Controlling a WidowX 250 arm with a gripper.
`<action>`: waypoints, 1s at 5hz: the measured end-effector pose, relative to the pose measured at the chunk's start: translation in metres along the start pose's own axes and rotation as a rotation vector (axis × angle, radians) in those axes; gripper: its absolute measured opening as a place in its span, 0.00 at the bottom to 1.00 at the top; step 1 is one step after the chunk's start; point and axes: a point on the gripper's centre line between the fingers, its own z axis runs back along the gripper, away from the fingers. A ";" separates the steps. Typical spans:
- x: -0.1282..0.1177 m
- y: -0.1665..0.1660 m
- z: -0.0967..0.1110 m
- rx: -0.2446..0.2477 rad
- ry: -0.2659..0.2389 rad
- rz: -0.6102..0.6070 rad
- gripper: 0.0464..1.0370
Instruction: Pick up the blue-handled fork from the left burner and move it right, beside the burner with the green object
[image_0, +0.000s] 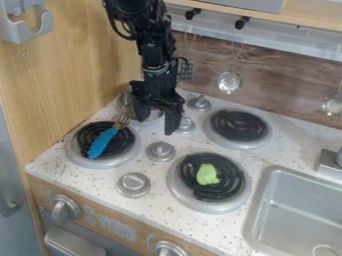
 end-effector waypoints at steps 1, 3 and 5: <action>-0.009 -0.002 -0.014 -0.016 0.040 0.008 0.96; -0.040 0.032 -0.022 -0.005 0.090 0.133 0.96; -0.061 0.075 -0.013 0.071 0.088 0.246 0.96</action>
